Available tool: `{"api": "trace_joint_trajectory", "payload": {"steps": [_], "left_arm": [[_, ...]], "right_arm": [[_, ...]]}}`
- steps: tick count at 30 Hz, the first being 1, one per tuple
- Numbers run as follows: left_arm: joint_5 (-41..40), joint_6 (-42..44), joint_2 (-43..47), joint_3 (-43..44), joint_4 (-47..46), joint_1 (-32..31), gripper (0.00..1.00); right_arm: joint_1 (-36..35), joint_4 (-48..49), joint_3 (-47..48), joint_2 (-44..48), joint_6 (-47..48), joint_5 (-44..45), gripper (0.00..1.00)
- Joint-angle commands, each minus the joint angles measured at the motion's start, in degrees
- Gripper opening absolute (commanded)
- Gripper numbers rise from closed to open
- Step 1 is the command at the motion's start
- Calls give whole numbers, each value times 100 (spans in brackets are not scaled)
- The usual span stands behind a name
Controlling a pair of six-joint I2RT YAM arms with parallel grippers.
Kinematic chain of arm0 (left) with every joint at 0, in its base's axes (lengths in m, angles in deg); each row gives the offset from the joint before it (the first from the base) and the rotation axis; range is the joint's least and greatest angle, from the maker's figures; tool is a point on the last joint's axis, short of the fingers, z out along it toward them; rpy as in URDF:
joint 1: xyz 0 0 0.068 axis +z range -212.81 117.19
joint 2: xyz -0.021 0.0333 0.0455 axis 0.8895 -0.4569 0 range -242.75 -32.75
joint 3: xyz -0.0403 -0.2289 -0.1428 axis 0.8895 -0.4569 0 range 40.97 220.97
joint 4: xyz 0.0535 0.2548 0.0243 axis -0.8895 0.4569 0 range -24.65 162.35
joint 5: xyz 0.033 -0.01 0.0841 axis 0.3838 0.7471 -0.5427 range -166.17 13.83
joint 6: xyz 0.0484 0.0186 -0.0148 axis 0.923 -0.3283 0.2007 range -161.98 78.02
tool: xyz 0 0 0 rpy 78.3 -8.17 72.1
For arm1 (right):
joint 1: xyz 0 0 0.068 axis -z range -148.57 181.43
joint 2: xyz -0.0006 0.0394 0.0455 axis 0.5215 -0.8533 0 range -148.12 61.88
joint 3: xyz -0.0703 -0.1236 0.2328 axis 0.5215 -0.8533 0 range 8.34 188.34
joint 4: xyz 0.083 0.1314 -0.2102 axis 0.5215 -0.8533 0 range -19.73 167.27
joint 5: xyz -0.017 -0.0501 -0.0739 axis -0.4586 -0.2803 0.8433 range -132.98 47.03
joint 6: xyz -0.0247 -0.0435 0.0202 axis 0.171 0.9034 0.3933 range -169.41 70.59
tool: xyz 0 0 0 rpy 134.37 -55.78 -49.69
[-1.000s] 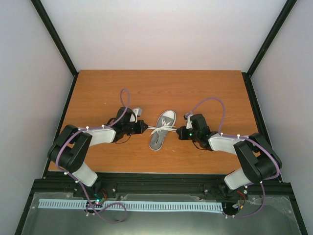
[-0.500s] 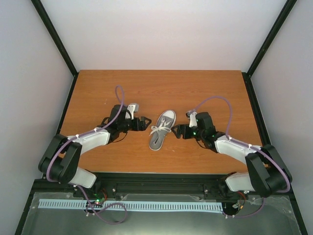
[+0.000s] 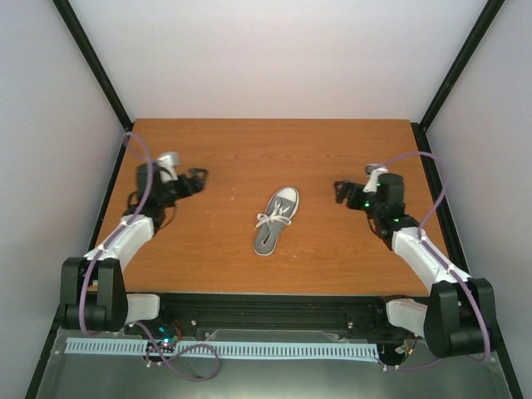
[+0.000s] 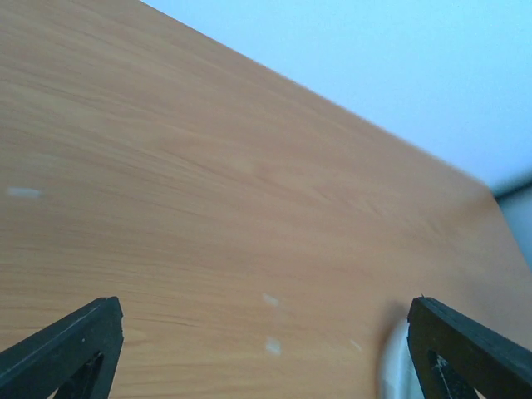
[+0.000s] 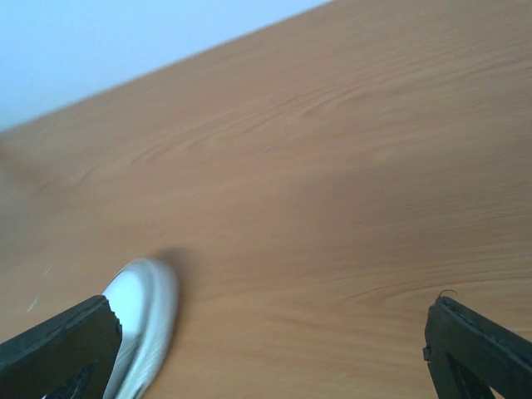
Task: Tie the shoes
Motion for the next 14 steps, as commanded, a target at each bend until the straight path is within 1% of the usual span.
{"api": "trace_joint_trajectory", "payload": {"steps": [1,2,3,5,6,7,10,12,14], "left_arm": [[-26,-570,571,-430,-210,1514,96],[-288,-611,764,-580,-214,1804,99],[-729,-530,1045,-736,-186,1956,100],[-1872,-276,1424,-1031,-132,1989,100],[-2320,-226,1479,-1144,-135,1990,100],[-2579,-158,1461,-1219,-161,1990,100],[-2752,-16,1207,-1332,-297,1990,100],[-2605,63,1064,-1446,-569,1983,100],[-2532,67,954,-1455,-676,1975,100]], "right_arm": [[1063,284,-362,499,-289,601,100],[1233,372,-498,644,-323,792,100],[1294,401,-607,761,-304,1186,100],[1308,502,-840,986,-231,2024,100],[1309,578,-962,1068,-230,2395,100],[1309,708,-1096,1140,-226,2694,100],[1305,1155,-1455,1218,-135,3244,100],[1305,1318,-1546,1159,-50,3483,100],[1295,1502,-1606,1040,49,3535,100]]}}
